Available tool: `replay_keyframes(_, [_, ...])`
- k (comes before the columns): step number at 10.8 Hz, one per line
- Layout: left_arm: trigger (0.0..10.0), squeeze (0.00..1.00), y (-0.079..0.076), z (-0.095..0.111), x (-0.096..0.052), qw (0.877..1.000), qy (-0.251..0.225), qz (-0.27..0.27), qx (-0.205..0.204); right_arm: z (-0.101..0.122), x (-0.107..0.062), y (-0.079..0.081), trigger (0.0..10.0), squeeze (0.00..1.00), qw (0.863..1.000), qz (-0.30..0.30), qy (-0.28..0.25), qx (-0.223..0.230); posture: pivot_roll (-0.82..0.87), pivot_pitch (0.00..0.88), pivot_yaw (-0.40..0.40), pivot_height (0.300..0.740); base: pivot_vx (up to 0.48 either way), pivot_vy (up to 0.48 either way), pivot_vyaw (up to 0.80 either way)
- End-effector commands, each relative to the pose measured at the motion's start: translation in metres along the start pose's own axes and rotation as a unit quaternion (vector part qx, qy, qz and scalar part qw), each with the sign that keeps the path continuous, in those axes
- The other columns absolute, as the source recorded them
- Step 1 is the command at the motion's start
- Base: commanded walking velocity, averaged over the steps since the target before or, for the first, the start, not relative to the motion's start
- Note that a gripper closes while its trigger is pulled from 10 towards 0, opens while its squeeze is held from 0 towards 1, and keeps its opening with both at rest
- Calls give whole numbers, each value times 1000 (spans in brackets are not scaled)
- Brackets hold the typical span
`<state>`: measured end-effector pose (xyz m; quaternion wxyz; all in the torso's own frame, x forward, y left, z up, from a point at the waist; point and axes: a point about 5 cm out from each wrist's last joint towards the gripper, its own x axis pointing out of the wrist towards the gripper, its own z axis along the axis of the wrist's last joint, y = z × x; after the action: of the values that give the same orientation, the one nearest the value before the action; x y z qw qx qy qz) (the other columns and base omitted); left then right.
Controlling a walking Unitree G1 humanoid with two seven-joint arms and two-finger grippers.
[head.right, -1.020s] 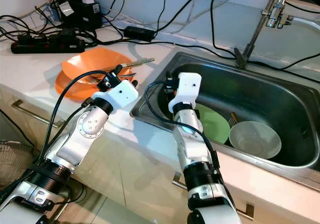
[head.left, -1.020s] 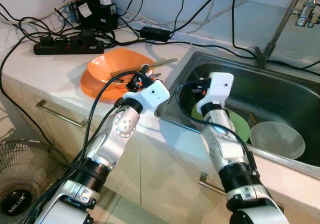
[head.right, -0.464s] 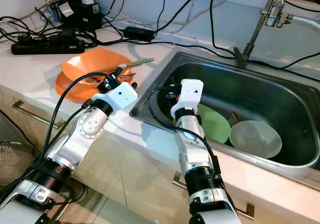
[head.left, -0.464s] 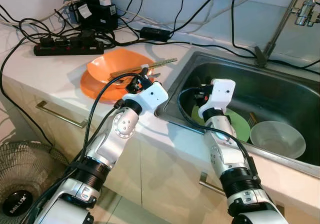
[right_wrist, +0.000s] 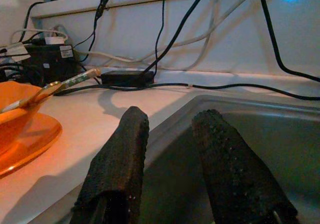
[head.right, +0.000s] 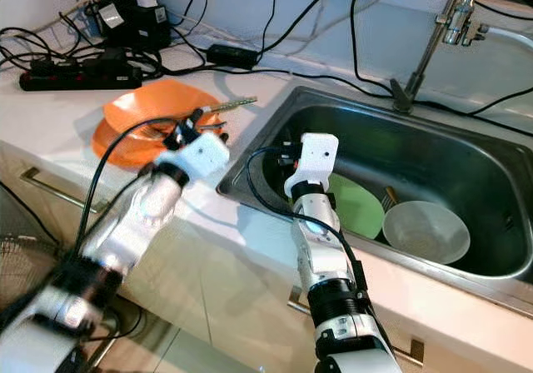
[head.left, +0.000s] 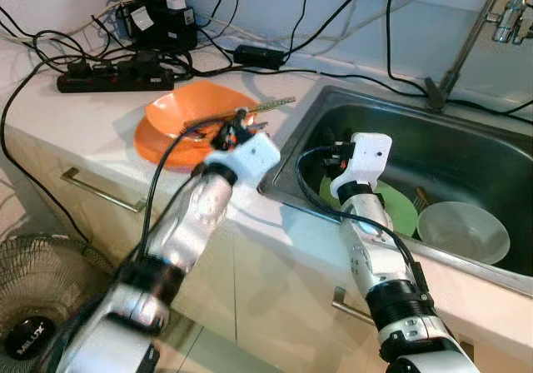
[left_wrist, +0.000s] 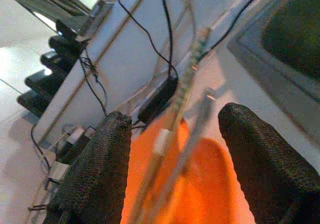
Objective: Kitchen organization
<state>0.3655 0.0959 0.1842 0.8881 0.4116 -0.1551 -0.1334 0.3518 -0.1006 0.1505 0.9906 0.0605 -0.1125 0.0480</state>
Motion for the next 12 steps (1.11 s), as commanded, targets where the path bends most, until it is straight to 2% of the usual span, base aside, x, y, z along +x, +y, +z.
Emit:
replay_keyframes(1, [10000, 0, 3, 2, 5, 1000, -4, 7, 0, -1, 0, -2, 10000, 0, 1000, -2, 0, -5, 113, 3, -20, 740, 0, 0, 0])
replay_keyframes(2, [10000, 0, 4, 3, 9, 1000, -3, 5, 10, -1, -1, -3, 10000, 0, 1000, -3, 0, -6, 110, 7, -18, 740, 0, 0, 0])
replay_keyframes(3, [4392, 0, 5, 4, 13, 1000, -3, 4, 12, -1, -1, -3, 10000, 0, 1000, -6, 0, -7, 107, 14, -15, 740, 0, 0, 0])
replay_keyframes(4, [0, 0, 5, 5, 15, 1000, -6, 4, 12, -1, -1, -4, 10000, 0, 1000, -8, 1, -8, 109, 18, -13, 740, 0, 0, 0])
replay_keyframes(12, [0, 0, 10, 7, 16, 999, -20, 16, 21, -3, 0, -2, 10000, 0, 1000, -9, 10, -9, 124, 26, -17, 740, 0, 0, 0])
